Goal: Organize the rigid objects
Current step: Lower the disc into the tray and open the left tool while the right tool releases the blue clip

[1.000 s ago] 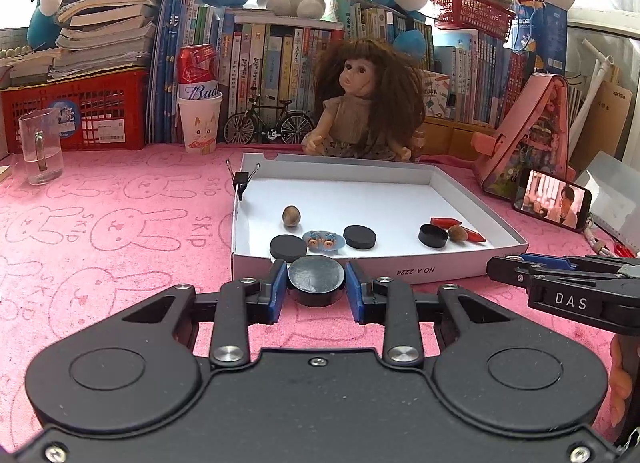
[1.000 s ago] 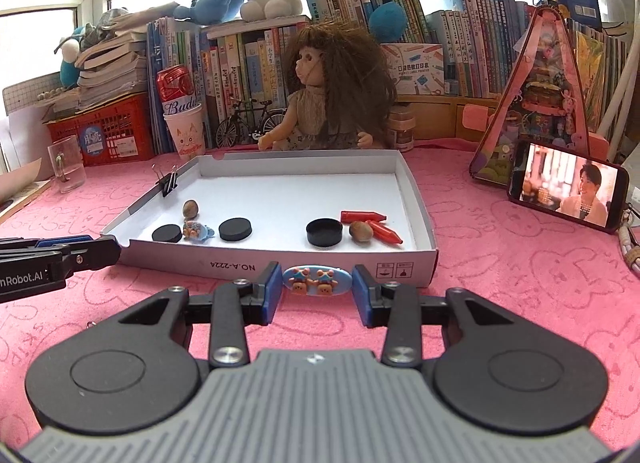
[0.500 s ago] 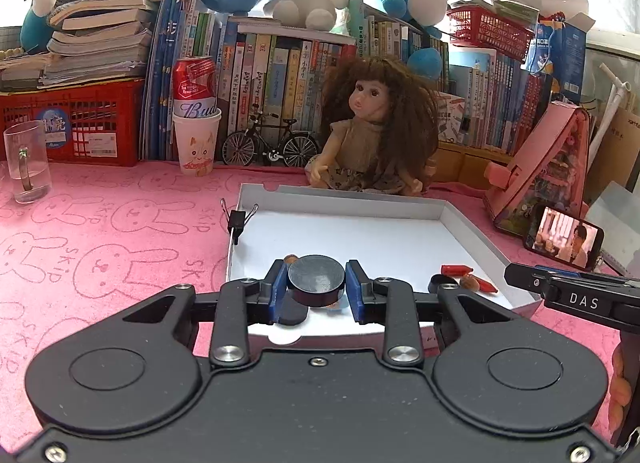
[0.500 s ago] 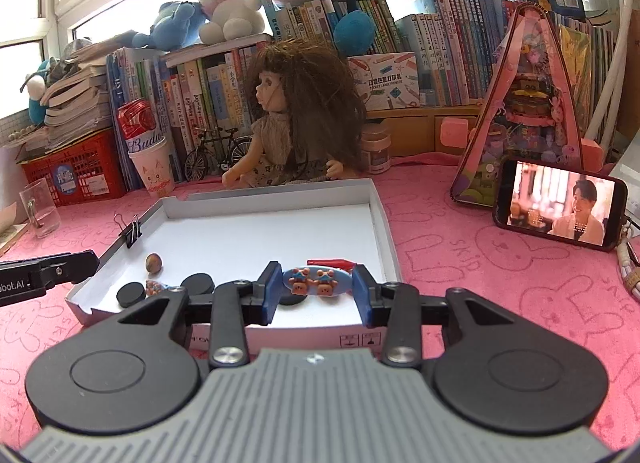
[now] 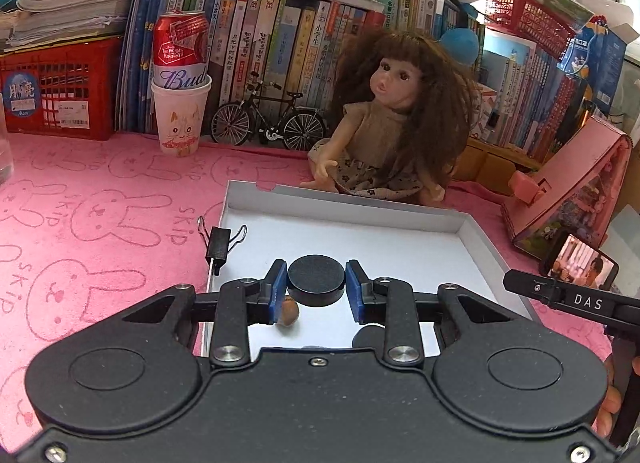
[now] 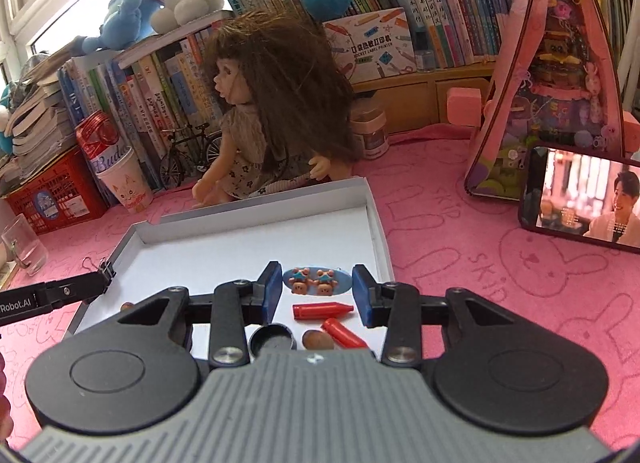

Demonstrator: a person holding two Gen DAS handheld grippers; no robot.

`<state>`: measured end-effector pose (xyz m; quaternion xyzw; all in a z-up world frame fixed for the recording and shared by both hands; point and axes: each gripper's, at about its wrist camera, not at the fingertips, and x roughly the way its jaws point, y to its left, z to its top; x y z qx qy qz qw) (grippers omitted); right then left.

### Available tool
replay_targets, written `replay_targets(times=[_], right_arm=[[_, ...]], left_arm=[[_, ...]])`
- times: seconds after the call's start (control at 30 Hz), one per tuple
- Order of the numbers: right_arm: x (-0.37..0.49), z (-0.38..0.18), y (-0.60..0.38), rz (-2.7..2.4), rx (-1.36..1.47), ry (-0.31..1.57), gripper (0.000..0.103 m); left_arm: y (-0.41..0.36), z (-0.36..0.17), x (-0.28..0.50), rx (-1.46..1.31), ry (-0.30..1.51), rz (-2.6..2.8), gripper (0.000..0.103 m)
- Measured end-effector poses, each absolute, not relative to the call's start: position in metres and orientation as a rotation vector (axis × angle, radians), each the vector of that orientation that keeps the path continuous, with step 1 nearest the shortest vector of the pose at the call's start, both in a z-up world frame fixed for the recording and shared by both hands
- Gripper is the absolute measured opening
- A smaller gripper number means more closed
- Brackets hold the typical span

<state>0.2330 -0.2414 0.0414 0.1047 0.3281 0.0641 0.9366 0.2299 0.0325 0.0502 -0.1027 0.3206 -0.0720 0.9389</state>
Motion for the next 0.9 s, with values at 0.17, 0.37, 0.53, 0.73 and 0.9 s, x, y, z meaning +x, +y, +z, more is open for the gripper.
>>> replay_targets(times=[0.17,0.37,0.53,0.73,0.9], right_arm=[[0.253,0.032,-0.243,0.102,0.237,0.701,0.044],[0.266,0.024,-0.235,0.096,0.194,0.722,0.044],[0.27,0.016,-0.229,0.087,0.172,0.735,0.044],[0.273,0.011,-0.224,0.077,0.137,0.749,0.044],[0.273,0.008,-0.22,0.072,0.108,0.753,0.044]], left_arm=[[0.021,0.04,0.25,-0.153,0.679,-0.117,0.03],[0.013,0.029,0.263,-0.123,0.697,-0.096,0.03],[0.009,0.021,0.269,-0.101,0.716,-0.083,0.03],[0.007,0.016,0.273,-0.086,0.736,-0.072,0.03],[0.004,0.011,0.274,-0.062,0.759,-0.067,0.03]])
